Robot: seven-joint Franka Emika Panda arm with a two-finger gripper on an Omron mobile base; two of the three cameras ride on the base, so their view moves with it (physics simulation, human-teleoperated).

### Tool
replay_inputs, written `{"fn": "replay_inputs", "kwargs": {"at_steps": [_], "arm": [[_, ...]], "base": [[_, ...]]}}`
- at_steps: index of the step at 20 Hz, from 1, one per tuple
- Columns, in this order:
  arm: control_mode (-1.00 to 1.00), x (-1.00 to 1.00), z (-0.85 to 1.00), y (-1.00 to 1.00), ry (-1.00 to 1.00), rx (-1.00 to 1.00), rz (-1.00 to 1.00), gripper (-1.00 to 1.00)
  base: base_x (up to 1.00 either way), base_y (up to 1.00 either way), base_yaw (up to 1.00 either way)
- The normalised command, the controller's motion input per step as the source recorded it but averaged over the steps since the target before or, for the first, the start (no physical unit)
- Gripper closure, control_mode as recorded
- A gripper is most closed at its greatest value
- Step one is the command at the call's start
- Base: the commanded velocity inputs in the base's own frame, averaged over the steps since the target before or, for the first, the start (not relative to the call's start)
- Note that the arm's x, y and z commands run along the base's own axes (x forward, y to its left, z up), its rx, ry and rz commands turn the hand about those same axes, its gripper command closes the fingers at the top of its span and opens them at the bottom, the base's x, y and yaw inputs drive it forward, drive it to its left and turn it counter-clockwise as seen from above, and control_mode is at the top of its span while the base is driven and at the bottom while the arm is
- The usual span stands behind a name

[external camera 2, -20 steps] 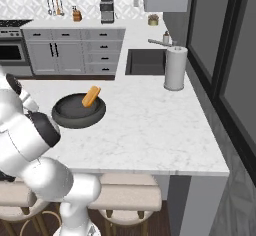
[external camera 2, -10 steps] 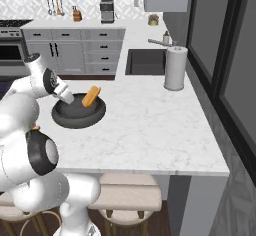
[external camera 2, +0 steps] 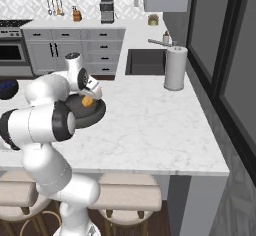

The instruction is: Place one bun and one sausage from the bowl on each plate.

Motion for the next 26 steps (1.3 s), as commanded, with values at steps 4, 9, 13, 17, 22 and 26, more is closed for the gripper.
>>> {"fn": "replay_inputs", "kwargs": {"at_steps": [4,9,13,17,22,26], "arm": [[-1.00,0.96,-0.21,0.19,0.00,0.00,0.01,-1.00],[-1.00,0.57,-0.12,0.26,0.02,0.00,0.01,-1.00],[-1.00,0.18,-0.49,0.27,0.04,0.00,0.04,-1.00],[-1.00,0.12,-0.60,0.05,0.02,0.00,0.04,-1.00],[-1.00,0.27,-0.31,0.01,0.00,0.00,0.01,-1.00],[-1.00,0.29,-0.23,0.06,0.00,0.00,0.00,-1.00]], "base": [[0.00,0.00,0.00],[0.00,0.00,0.00],[0.00,0.00,0.00],[0.00,0.00,0.00],[0.00,0.00,0.00],[0.00,0.00,0.00]]}}
